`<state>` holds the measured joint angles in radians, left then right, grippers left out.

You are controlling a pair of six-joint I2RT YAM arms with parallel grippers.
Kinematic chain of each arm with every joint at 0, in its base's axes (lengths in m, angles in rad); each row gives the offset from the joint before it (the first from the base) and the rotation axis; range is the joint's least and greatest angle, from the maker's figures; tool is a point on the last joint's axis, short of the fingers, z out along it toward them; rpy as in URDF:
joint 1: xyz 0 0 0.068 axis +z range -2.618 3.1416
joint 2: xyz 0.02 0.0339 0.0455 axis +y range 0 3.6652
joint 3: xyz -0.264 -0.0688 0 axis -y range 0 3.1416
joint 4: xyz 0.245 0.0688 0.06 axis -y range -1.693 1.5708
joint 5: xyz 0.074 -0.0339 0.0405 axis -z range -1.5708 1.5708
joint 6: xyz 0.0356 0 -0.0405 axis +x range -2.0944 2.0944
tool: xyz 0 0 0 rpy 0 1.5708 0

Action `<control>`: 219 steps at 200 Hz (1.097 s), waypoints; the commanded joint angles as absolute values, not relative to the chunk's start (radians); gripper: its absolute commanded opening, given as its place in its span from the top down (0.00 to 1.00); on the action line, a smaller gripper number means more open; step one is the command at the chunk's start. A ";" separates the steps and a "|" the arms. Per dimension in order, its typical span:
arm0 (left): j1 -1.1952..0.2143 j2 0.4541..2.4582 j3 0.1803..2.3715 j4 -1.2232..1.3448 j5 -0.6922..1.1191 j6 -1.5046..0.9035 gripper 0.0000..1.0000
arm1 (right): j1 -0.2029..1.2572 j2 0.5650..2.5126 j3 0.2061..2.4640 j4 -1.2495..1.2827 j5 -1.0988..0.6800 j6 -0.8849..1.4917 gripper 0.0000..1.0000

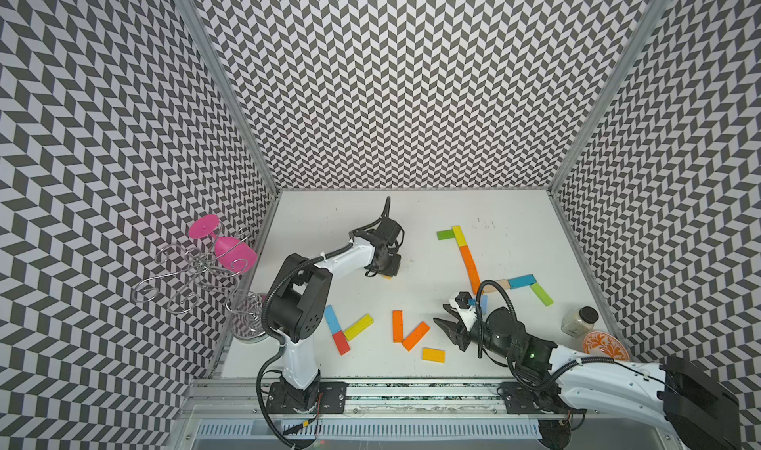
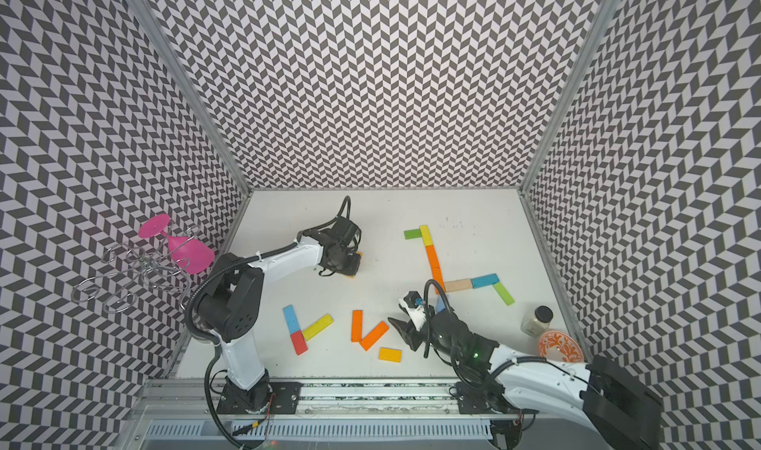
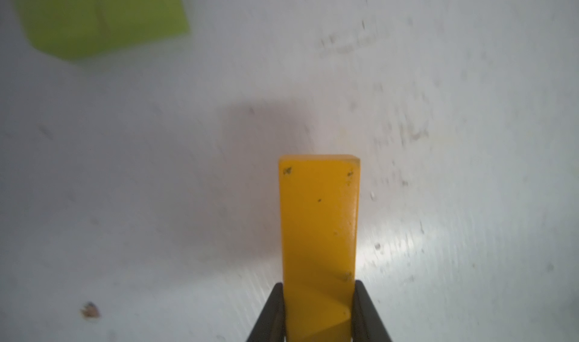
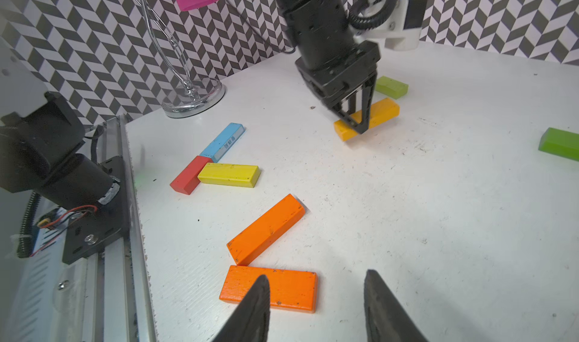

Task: Assemble a giraffe with building blocks
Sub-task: Pick up the building block from the center of the board, then assemble the building block at the center of the board.

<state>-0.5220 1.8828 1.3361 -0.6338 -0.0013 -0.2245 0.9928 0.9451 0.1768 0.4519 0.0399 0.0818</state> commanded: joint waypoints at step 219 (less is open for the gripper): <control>-0.453 2.078 1.550 -0.708 0.029 -0.254 0.68 | 0.871 1.137 0.581 0.330 0.062 0.151 0.49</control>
<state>-0.4625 2.0907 1.5330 -0.7090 0.0170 -0.2584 0.8730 1.1393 0.5583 0.3214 0.0723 0.1295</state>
